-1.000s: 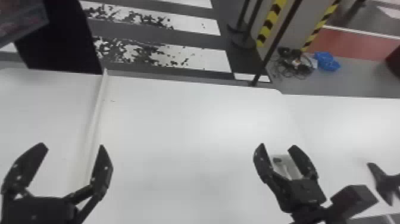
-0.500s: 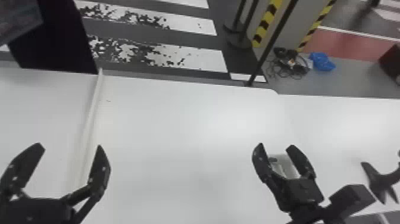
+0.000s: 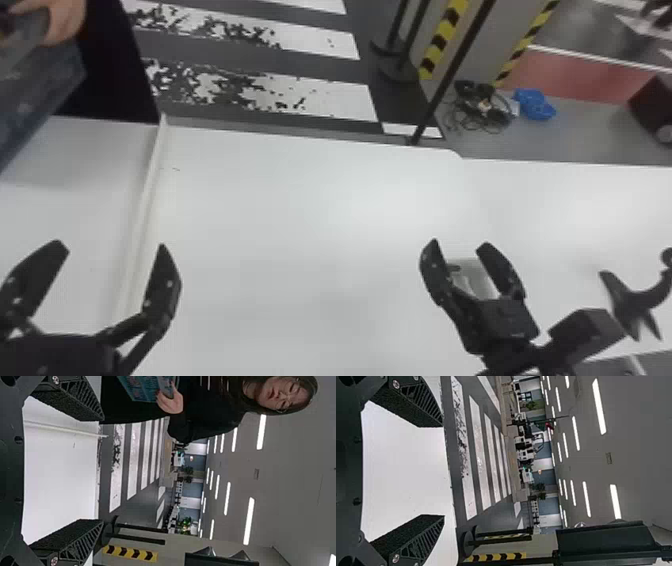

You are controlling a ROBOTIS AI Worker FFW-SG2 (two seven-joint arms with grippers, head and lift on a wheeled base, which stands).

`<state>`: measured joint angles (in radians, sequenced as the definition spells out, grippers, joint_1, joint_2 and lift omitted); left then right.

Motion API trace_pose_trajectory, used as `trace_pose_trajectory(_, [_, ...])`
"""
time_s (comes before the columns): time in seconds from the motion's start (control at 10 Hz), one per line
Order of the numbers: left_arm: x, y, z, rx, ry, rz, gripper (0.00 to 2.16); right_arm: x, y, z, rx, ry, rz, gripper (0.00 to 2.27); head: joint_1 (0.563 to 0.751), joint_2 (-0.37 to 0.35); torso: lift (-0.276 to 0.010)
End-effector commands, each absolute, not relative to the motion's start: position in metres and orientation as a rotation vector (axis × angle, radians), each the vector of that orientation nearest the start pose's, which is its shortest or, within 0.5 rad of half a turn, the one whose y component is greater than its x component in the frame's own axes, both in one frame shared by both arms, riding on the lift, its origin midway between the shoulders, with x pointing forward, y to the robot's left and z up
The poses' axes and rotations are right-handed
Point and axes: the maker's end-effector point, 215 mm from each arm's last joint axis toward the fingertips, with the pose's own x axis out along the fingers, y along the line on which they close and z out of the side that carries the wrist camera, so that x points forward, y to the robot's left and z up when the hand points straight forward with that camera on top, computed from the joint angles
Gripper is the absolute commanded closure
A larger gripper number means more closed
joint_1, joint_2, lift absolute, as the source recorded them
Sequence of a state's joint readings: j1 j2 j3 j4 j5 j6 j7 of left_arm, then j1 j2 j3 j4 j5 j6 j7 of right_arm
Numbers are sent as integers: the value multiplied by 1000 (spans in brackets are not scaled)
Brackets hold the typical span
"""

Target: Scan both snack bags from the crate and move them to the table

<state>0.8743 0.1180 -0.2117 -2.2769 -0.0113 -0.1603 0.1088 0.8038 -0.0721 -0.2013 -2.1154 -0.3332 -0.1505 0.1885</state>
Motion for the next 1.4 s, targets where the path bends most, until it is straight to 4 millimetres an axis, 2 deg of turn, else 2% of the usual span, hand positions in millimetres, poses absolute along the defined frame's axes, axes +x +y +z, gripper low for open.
trace_pose_trajectory(0.0, [331,146,-304,-61,10,-121,76,347,-307,-357,143,66,23,113,695,-267,-87])
trace_pose_trajectory(0.8, [339,145,-317,-50,55,-153,76,341,-307,-357,145,68,21,113,695,-282,-87])
trace_pose_trajectory(1.0, [356,154,-320,-20,114,-154,83,341,-307,-353,139,64,22,113,695,-269,-87])
trace_pose_trajectory(1.2, [386,184,-334,-10,224,-122,80,332,-305,-346,137,66,20,113,695,-249,-87])
trace_pose_trajectory(1.3, [405,190,-344,-8,282,-117,83,331,-310,-348,131,69,12,113,695,-219,-87])
